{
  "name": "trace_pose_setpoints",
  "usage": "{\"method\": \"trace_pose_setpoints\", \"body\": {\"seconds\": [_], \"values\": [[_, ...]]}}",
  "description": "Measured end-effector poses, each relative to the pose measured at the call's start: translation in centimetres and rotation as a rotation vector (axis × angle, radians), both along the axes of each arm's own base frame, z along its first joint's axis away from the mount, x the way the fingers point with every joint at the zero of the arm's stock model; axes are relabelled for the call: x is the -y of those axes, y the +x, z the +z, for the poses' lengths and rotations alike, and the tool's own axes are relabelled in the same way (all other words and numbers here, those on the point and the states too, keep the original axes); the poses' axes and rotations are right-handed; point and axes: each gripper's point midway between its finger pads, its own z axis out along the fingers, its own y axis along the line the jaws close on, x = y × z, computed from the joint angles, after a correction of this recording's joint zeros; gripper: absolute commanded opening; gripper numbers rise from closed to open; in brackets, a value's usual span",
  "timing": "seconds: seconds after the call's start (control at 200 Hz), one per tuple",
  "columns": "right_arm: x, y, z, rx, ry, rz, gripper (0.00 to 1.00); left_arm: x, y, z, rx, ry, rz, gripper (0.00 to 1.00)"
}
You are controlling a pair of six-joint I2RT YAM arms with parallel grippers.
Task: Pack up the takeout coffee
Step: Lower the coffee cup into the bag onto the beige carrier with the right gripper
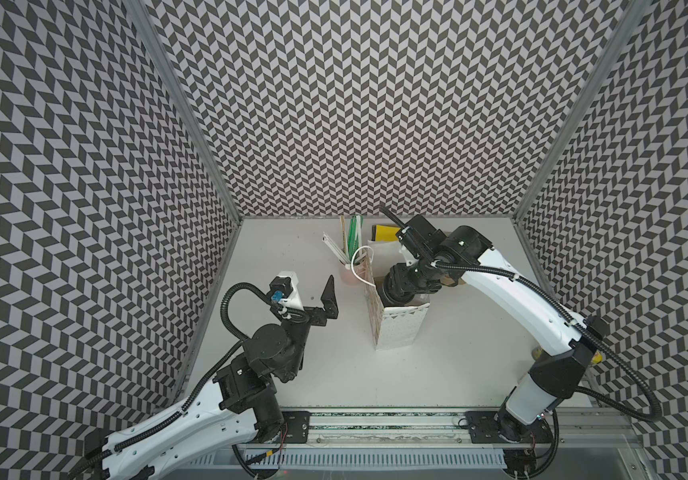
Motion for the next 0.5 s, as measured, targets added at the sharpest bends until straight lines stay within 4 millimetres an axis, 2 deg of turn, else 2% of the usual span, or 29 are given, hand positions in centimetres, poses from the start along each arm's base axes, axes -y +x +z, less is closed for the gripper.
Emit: {"method": "trace_pose_setpoints", "body": {"seconds": [0.38, 0.501], "values": [[-1.3, -0.1, -4.4, -0.078, -0.09, 0.037, 0.0, -0.1, 0.2, -0.1, -0.002, 0.004, 0.008, 1.0], [-1.0, -0.5, -5.6, -0.101, -0.117, 0.044, 0.0, -0.1, 0.2, -0.1, -0.002, 0.004, 0.008, 1.0]]}}
